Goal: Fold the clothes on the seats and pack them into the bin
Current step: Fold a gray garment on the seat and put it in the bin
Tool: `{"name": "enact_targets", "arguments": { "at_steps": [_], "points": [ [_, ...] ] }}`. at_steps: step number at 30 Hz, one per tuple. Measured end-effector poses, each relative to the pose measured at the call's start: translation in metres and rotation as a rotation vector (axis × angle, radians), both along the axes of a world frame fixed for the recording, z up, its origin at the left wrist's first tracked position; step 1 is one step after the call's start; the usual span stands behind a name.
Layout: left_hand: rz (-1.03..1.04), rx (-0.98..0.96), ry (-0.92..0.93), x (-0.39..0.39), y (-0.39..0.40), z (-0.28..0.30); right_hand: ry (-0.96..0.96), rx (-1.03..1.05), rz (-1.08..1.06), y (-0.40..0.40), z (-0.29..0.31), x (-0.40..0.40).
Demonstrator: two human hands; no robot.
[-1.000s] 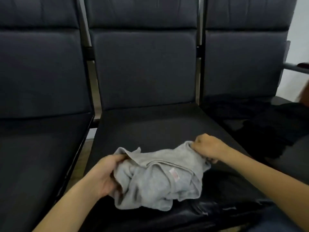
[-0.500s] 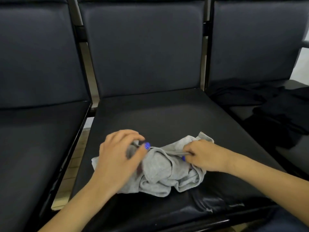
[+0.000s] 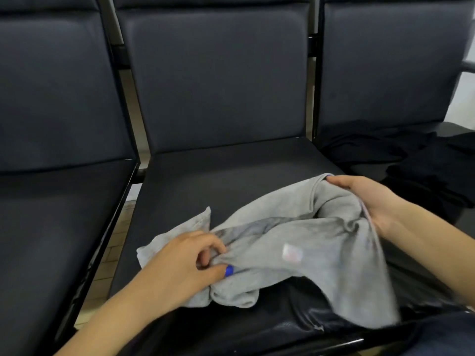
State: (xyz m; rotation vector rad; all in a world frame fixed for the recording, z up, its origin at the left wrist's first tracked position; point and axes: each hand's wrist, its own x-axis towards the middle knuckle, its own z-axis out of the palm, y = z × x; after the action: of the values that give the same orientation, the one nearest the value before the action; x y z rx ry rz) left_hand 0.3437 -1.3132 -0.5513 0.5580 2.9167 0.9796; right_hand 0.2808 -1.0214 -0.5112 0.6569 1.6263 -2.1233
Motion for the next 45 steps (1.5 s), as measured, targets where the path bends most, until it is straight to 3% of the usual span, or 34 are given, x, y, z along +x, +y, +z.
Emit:
{"name": "enact_targets", "arguments": {
  "at_steps": [6, 9, 11, 14, 17, 19, 22, 24, 26, 31, 34, 38, 41, 45],
  "points": [
    [0.090, -0.023, 0.117, -0.005, -0.004, 0.009, 0.044, 0.083, 0.023, 0.020, 0.004, 0.000],
    [0.115, 0.009, 0.172, -0.007, -0.007, 0.010, 0.163, 0.441, 0.081, 0.027, -0.009, -0.004],
    [0.127, 0.135, 0.156, -0.006, -0.004, 0.011, 0.204, 0.733, 0.229, 0.029, -0.016, -0.004],
    [0.214, 0.386, 0.058, -0.008, -0.004, 0.012, 0.225, 0.879, 0.449, 0.029, -0.017, -0.003],
    [0.299, 0.456, 0.045, -0.011, -0.007, 0.013, 0.322, 1.058, 0.550, 0.026, -0.007, 0.001],
    [0.367, 0.569, -0.008, -0.015, -0.007, 0.011, 0.272, 1.168, 0.645, 0.027, 0.002, 0.005],
    [0.420, 0.689, -0.112, -0.018, -0.005, 0.010, 0.010, 1.249, 0.982, 0.031, 0.005, 0.013],
    [0.410, 0.711, -0.162, -0.017, -0.004, 0.010, -0.047, 1.220, 1.179, 0.032, -0.002, 0.015],
    [0.393, 0.679, -0.176, -0.015, -0.003, 0.012, 0.060, 1.147, 1.201, 0.035, -0.012, 0.012],
    [0.345, 0.575, -0.246, -0.012, -0.002, 0.014, 0.228, 0.791, 0.739, 0.040, -0.013, 0.006],
    [0.358, 0.668, -0.113, -0.013, -0.003, 0.013, 0.272, 0.360, 0.463, 0.032, -0.001, 0.010],
    [0.436, 0.898, 0.133, -0.016, -0.009, 0.020, 0.299, -0.031, 0.347, 0.020, 0.016, 0.017],
    [0.522, 0.961, 0.245, -0.017, -0.017, 0.020, 0.290, -0.058, 0.343, 0.016, 0.019, 0.019],
    [0.514, 0.973, 0.244, -0.015, -0.014, 0.019, 0.279, -0.069, 0.398, 0.014, 0.018, 0.020]
  ]
}}
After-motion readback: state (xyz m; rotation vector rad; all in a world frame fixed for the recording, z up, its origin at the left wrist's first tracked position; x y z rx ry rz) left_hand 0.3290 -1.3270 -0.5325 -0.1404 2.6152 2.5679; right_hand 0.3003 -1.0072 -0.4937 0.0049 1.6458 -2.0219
